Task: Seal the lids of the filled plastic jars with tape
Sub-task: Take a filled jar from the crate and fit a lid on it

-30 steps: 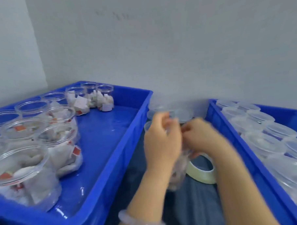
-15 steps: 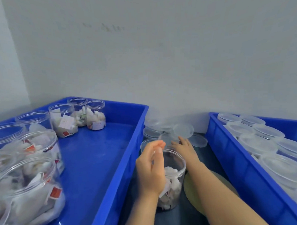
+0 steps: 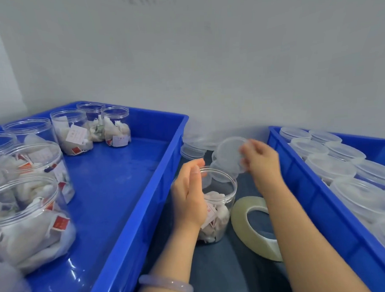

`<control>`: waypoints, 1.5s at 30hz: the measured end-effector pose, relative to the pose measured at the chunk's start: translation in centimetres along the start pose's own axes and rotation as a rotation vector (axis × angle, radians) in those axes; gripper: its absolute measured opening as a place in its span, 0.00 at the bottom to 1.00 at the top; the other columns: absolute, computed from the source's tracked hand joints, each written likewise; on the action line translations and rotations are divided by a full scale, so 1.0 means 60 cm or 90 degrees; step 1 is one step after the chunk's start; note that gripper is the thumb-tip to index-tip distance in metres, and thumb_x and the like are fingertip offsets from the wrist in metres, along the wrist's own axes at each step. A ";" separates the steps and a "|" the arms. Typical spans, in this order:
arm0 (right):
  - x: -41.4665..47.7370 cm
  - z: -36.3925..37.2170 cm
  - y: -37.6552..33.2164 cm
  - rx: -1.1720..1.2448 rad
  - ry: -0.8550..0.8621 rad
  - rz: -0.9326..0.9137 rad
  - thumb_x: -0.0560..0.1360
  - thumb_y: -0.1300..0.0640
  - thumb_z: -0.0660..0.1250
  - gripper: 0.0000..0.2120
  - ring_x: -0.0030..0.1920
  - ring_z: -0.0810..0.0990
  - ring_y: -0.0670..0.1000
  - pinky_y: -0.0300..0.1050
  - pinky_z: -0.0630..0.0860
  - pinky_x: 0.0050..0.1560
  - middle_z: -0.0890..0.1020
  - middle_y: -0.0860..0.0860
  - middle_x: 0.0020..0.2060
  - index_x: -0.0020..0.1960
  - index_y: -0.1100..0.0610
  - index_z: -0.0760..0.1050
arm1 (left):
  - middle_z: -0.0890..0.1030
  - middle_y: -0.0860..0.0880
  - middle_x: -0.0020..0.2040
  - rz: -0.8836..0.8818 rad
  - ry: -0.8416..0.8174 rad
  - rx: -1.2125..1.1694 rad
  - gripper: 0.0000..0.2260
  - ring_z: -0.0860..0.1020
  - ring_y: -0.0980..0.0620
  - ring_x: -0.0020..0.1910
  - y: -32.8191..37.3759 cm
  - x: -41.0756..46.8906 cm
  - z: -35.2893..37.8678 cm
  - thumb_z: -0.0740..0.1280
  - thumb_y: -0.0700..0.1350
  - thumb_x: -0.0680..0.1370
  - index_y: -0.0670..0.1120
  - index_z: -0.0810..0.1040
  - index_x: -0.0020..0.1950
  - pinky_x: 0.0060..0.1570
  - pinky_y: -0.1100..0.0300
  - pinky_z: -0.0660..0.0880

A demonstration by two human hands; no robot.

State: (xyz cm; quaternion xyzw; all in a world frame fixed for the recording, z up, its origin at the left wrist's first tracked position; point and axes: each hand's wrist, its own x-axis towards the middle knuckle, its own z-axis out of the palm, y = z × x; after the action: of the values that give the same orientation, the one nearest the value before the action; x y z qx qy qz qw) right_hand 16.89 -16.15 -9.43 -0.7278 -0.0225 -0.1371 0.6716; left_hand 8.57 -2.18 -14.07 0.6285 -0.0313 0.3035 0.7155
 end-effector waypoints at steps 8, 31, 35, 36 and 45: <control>-0.095 0.050 -0.043 -0.130 -0.142 -0.034 0.75 0.60 0.68 0.08 0.43 0.80 0.41 0.30 0.75 0.41 0.82 0.43 0.41 0.47 0.48 0.80 | 0.83 0.47 0.54 -0.065 -0.050 -0.080 0.31 0.80 0.51 0.56 -0.005 0.004 -0.003 0.50 0.66 0.73 0.46 0.77 0.61 0.56 0.54 0.76; -0.130 0.036 -0.053 -0.271 -0.339 -0.201 0.63 0.47 0.69 0.14 0.59 0.74 0.35 0.32 0.67 0.61 0.79 0.39 0.56 0.49 0.40 0.80 | 0.82 0.39 0.53 -0.184 -0.096 -0.153 0.34 0.79 0.41 0.56 -0.049 0.008 -0.020 0.45 0.65 0.79 0.44 0.82 0.54 0.61 0.40 0.72; -0.129 0.034 -0.055 -0.291 -0.359 -0.215 0.67 0.55 0.74 0.12 0.59 0.74 0.35 0.30 0.65 0.59 0.78 0.37 0.53 0.49 0.43 0.80 | 0.83 0.59 0.48 -0.164 -0.020 -0.105 0.20 0.79 0.64 0.50 -0.071 0.002 -0.015 0.49 0.52 0.84 0.62 0.81 0.51 0.53 0.62 0.76; -0.130 0.034 -0.054 -0.303 -0.359 -0.223 0.68 0.56 0.74 0.12 0.58 0.74 0.35 0.29 0.65 0.59 0.78 0.36 0.52 0.49 0.43 0.81 | 0.82 0.64 0.43 -0.152 -0.001 -0.091 0.20 0.79 0.68 0.46 -0.071 0.002 -0.015 0.51 0.51 0.83 0.66 0.81 0.46 0.47 0.69 0.75; -0.135 0.030 -0.058 -0.334 -0.369 -0.257 0.65 0.54 0.75 0.14 0.59 0.74 0.41 0.38 0.68 0.61 0.76 0.35 0.52 0.47 0.41 0.78 | 0.82 0.43 0.51 -0.246 -0.112 -0.099 0.17 0.80 0.50 0.52 -0.081 0.029 -0.012 0.53 0.47 0.83 0.50 0.82 0.52 0.55 0.46 0.75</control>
State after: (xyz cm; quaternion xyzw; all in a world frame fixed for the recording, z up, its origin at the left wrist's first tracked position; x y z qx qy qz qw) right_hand 8.68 -12.82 -8.04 -0.8631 -0.3160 -0.0567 0.3898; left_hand 12.07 -0.97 -17.76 0.5896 0.0041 0.1012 0.8013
